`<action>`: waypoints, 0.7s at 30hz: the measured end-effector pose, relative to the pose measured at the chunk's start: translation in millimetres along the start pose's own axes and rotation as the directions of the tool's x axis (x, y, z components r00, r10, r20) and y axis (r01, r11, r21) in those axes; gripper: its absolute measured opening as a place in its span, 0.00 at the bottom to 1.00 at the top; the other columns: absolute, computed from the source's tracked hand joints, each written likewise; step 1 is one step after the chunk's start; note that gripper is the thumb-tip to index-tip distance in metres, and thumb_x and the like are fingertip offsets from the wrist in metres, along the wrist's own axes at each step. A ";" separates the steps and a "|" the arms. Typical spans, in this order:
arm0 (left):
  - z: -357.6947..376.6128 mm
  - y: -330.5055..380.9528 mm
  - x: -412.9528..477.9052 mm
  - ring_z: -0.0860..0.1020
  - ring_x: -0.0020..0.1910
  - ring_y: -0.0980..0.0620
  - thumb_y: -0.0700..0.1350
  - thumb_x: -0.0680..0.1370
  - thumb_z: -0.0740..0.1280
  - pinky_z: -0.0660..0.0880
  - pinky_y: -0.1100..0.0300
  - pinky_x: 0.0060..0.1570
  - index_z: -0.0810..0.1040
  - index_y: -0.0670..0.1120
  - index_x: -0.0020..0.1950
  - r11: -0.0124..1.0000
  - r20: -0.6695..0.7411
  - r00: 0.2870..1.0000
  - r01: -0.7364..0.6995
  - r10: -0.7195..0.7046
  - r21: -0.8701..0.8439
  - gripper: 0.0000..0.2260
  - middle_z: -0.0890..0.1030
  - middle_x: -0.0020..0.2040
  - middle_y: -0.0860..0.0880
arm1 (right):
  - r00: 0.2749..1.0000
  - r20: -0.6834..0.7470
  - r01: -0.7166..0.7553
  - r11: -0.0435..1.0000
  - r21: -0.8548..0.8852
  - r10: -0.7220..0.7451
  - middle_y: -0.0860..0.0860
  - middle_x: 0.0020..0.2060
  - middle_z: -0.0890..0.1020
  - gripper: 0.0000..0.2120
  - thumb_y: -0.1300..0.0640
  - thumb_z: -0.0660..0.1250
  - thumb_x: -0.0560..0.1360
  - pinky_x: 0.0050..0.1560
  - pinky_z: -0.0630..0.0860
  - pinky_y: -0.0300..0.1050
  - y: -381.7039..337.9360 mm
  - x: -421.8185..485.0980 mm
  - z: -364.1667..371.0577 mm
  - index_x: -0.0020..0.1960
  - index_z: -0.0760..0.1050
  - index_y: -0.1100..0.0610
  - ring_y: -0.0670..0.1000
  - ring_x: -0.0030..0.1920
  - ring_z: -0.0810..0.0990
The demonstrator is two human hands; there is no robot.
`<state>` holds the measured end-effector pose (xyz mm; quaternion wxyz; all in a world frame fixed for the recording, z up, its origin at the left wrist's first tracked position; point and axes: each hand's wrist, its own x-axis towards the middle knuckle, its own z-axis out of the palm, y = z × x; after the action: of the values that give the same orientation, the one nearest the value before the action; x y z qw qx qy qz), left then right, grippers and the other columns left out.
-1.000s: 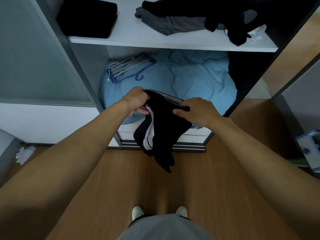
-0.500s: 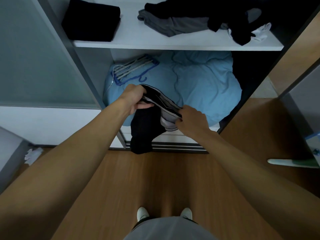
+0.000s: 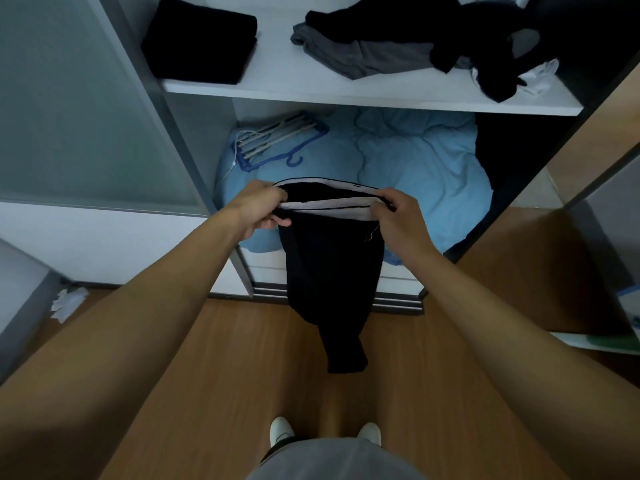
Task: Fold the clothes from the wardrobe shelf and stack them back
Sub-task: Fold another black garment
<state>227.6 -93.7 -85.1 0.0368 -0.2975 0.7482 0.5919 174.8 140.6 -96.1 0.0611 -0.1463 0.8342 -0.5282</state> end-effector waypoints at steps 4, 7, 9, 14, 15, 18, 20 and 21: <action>-3.8 -26.3 2.7 0.79 0.37 0.59 0.50 0.74 0.73 0.69 0.67 0.34 0.76 0.49 0.59 0.949 0.247 0.950 -0.115 0.192 -0.295 0.16 0.81 0.45 0.56 | 0.999 0.029 -0.022 0.978 0.207 0.017 0.41 0.37 0.81 0.13 0.66 0.59 0.79 0.41 0.72 0.28 -5.5 -0.1 -15.0 0.48 0.79 0.53 0.35 0.37 0.78; 14.8 -37.5 1.6 0.83 0.51 0.62 0.46 0.71 0.78 0.74 0.74 0.45 0.79 0.54 0.58 0.969 0.241 0.940 -0.221 0.241 -0.110 0.17 0.86 0.50 0.60 | 0.997 0.055 -0.067 0.961 0.267 0.054 0.40 0.35 0.81 0.14 0.65 0.59 0.79 0.43 0.73 0.32 -12.2 -0.4 -20.8 0.46 0.80 0.51 0.39 0.39 0.79; 25.5 -34.8 3.2 0.84 0.53 0.57 0.49 0.74 0.76 0.75 0.72 0.48 0.83 0.52 0.53 0.967 0.121 0.964 -0.224 0.238 -0.118 0.09 0.87 0.49 0.57 | 0.996 0.061 -0.083 0.963 0.255 0.070 0.44 0.42 0.82 0.13 0.64 0.60 0.79 0.51 0.76 0.38 -16.6 -1.8 -19.9 0.48 0.80 0.50 0.44 0.47 0.80; 34.9 -23.2 5.0 0.85 0.50 0.54 0.53 0.77 0.72 0.78 0.69 0.45 0.84 0.51 0.51 0.945 0.076 0.960 -0.249 0.270 -0.211 0.08 0.87 0.48 0.52 | 0.992 0.099 -0.100 0.948 0.303 0.073 0.48 0.71 0.70 0.30 0.37 0.66 0.74 0.70 0.66 0.42 -9.3 -12.4 -31.2 0.74 0.64 0.41 0.46 0.71 0.68; 36.9 -20.4 4.3 0.85 0.50 0.52 0.53 0.77 0.72 0.79 0.66 0.45 0.84 0.50 0.52 0.935 0.062 0.959 -0.253 0.276 -0.248 0.09 0.87 0.49 0.50 | 0.992 0.114 -0.096 0.946 0.309 0.063 0.48 0.74 0.67 0.37 0.36 0.68 0.71 0.71 0.64 0.42 -3.8 -15.7 -32.5 0.76 0.59 0.40 0.46 0.73 0.66; 41.1 -11.8 0.2 0.86 0.48 0.48 0.55 0.76 0.72 0.80 0.61 0.42 0.84 0.46 0.51 0.909 0.024 0.963 -0.243 0.267 -0.339 0.13 0.87 0.48 0.46 | 0.984 0.164 -0.112 0.962 0.248 0.073 0.47 0.70 0.72 0.41 0.49 0.77 0.72 0.70 0.69 0.41 14.6 -27.0 -26.8 0.77 0.58 0.48 0.44 0.68 0.72; 41.7 -8.2 -1.7 0.86 0.47 0.48 0.56 0.74 0.73 0.80 0.62 0.41 0.85 0.48 0.49 0.907 0.032 0.959 -0.256 0.283 -0.334 0.13 0.87 0.47 0.47 | 0.983 0.136 -0.149 0.962 0.231 0.120 0.48 0.60 0.81 0.28 0.57 0.75 0.74 0.64 0.75 0.39 23.6 -27.3 -23.2 0.71 0.70 0.56 0.47 0.62 0.79; 41.3 -7.4 -3.0 0.86 0.47 0.49 0.57 0.73 0.74 0.80 0.63 0.40 0.85 0.49 0.49 0.907 0.035 0.955 -0.268 0.294 -0.326 0.12 0.87 0.47 0.48 | 0.985 0.109 -0.161 0.952 0.259 0.137 0.47 0.55 0.83 0.21 0.59 0.74 0.75 0.59 0.78 0.37 26.8 -26.0 -23.4 0.67 0.75 0.57 0.49 0.59 0.82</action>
<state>221.4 -55.9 -102.5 -0.0660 -0.1637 0.6761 0.7153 188.7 179.6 -111.4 0.1573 -0.0968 0.7606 -0.6224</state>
